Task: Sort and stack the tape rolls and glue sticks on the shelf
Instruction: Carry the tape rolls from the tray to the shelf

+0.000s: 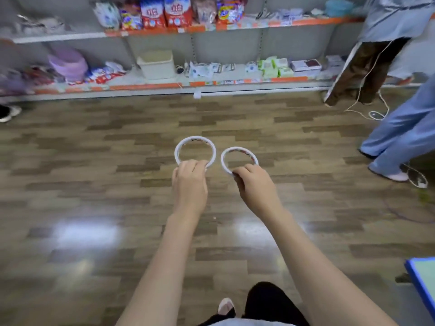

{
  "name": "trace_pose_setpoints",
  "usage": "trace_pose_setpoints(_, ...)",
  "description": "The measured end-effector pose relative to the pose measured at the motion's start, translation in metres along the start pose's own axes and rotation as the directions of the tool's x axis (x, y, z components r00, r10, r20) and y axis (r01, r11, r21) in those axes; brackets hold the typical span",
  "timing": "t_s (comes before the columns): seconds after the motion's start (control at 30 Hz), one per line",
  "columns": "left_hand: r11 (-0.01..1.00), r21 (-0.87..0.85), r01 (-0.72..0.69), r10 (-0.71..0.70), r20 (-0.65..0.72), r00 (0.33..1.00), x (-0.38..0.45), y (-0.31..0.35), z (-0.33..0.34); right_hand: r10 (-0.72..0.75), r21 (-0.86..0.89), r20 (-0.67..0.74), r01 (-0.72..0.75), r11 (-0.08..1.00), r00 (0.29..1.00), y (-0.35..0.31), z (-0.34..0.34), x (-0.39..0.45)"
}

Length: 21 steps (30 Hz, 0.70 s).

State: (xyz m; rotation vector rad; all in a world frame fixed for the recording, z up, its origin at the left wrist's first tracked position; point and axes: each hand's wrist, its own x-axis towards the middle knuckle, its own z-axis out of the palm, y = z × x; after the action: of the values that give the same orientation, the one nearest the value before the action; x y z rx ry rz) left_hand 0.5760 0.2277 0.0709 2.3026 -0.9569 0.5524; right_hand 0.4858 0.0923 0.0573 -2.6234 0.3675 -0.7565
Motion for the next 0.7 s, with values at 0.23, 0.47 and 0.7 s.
trace_pose_setpoints(0.23, 0.996, 0.050, 0.068, -0.070, 0.032, 0.997, 0.067, -0.038, 0.032, -0.013, 0.003, 0.018, 0.013, 1.000, 1.000, 0.024, 0.034, 0.080)
trace_pose_setpoints(0.47, 0.989, 0.069, 0.134, -0.138, 0.063, 0.988, 0.183, -0.061, 0.090, -0.037, 0.009, 0.006, 0.037, 0.999, 0.999, 0.072, 0.055, 0.201)
trace_pose_setpoints(0.7, 0.976, 0.090, 0.199, -0.203, 0.038, 0.978, 0.301, -0.088, 0.136, -0.078, 0.005, -0.010, 0.078, 0.997, 0.997, 0.119, 0.079, 0.335)
